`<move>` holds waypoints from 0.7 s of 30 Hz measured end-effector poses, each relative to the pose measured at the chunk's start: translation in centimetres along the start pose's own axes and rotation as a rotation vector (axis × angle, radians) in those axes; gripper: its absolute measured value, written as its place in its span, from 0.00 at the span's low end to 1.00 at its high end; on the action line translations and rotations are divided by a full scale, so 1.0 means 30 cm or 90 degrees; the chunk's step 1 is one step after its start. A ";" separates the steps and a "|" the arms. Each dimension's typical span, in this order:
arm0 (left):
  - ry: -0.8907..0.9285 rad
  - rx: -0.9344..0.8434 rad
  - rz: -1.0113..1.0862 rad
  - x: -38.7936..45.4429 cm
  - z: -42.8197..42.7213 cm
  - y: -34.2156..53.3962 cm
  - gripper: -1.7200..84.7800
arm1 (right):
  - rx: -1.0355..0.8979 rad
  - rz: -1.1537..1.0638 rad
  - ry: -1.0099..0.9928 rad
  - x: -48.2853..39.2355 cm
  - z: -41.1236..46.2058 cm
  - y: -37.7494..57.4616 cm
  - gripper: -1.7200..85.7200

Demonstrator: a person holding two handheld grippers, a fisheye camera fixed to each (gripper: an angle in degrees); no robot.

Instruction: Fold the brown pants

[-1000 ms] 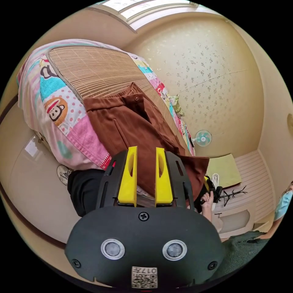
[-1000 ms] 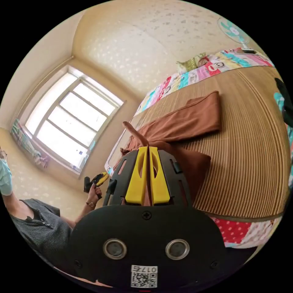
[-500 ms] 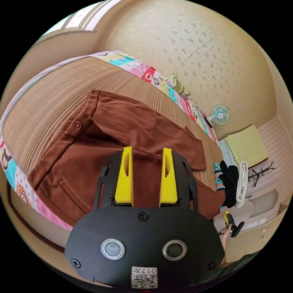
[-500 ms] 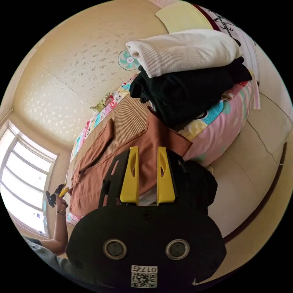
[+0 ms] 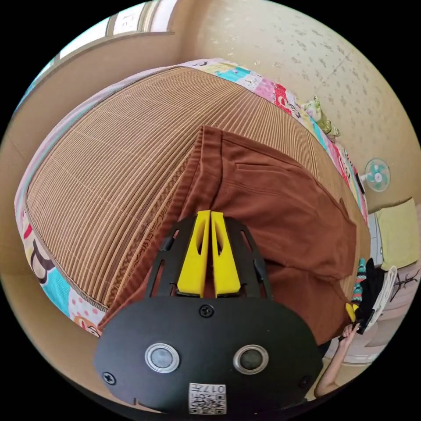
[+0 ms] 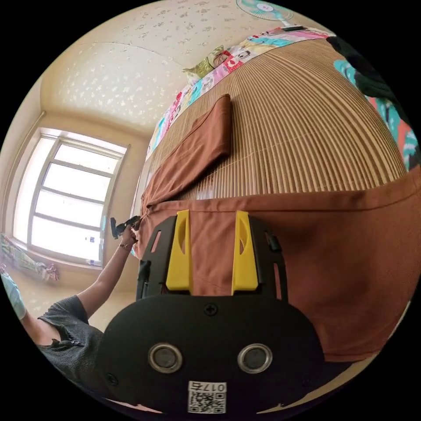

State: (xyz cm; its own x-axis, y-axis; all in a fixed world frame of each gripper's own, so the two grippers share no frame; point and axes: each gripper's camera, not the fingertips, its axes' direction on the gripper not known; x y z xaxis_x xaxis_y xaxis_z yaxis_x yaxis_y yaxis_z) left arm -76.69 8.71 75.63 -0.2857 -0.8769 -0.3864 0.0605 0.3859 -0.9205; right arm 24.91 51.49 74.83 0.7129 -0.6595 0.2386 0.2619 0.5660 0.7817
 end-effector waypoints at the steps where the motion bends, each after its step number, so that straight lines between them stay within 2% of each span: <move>1: 0.011 0.002 -0.003 -0.044 -0.011 -0.005 0.01 | -0.007 0.001 -0.009 -0.002 0.030 -0.028 0.18; 4: -0.068 0.004 0.073 -0.027 -0.034 -0.008 0.01 | 0.025 0.101 -0.134 0.048 0.125 -0.136 0.20; 5: -0.077 0.007 0.082 -0.025 -0.037 -0.006 0.01 | 0.039 0.152 -0.225 0.079 0.167 -0.168 0.21; 8: -0.034 0.055 0.067 -0.099 -0.061 0.020 0.01 | 0.062 0.259 -0.365 0.126 0.282 -0.225 0.22; 10: 0.064 0.078 0.016 -0.215 -0.079 0.027 0.01 | 0.095 0.282 -0.365 0.118 0.294 -0.252 0.21; 11: 0.091 0.080 -0.004 -0.247 -0.081 0.026 0.01 | 0.118 0.301 -0.325 0.107 0.281 -0.268 0.19; 13: 0.213 0.088 -0.100 -0.380 -0.077 0.031 0.01 | 0.159 0.296 -0.278 0.061 0.263 -0.291 0.12; 14: 0.240 0.091 -0.118 -0.409 -0.073 0.034 0.01 | 0.206 0.243 -0.262 -0.011 0.244 -0.297 0.09; 15: 0.277 0.099 -0.141 -0.450 -0.071 0.041 0.01 | 0.276 0.114 -0.274 -0.142 0.219 -0.292 0.07; 16: 0.281 0.104 -0.139 -0.465 -0.080 0.040 0.01 | 0.295 0.051 -0.271 -0.222 0.215 -0.286 0.07; 17: 0.273 0.106 -0.133 -0.464 -0.088 0.038 0.01 | 0.299 -0.073 -0.249 -0.405 0.226 -0.270 0.06; 18: 0.251 0.110 -0.119 -0.456 -0.106 0.034 0.01 | 0.241 -0.188 -0.225 -0.600 0.282 -0.255 0.06; 19: 0.235 0.116 -0.108 -0.452 -0.122 0.031 0.01 | 0.195 -0.241 -0.216 -0.695 0.329 -0.246 0.06; 21: 0.246 0.126 -0.104 -0.473 -0.137 0.032 0.01 | -0.069 -0.382 -0.225 -0.994 0.629 -0.170 0.06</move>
State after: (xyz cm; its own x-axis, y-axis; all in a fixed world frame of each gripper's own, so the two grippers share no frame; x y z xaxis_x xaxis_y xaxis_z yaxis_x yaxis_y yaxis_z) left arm -76.50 22.71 80.46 -0.6401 -0.7363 -0.2195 0.1549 0.1562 -0.9755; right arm -9.95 58.93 74.60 0.1758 -0.9840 -0.0286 0.6200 0.0881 0.7796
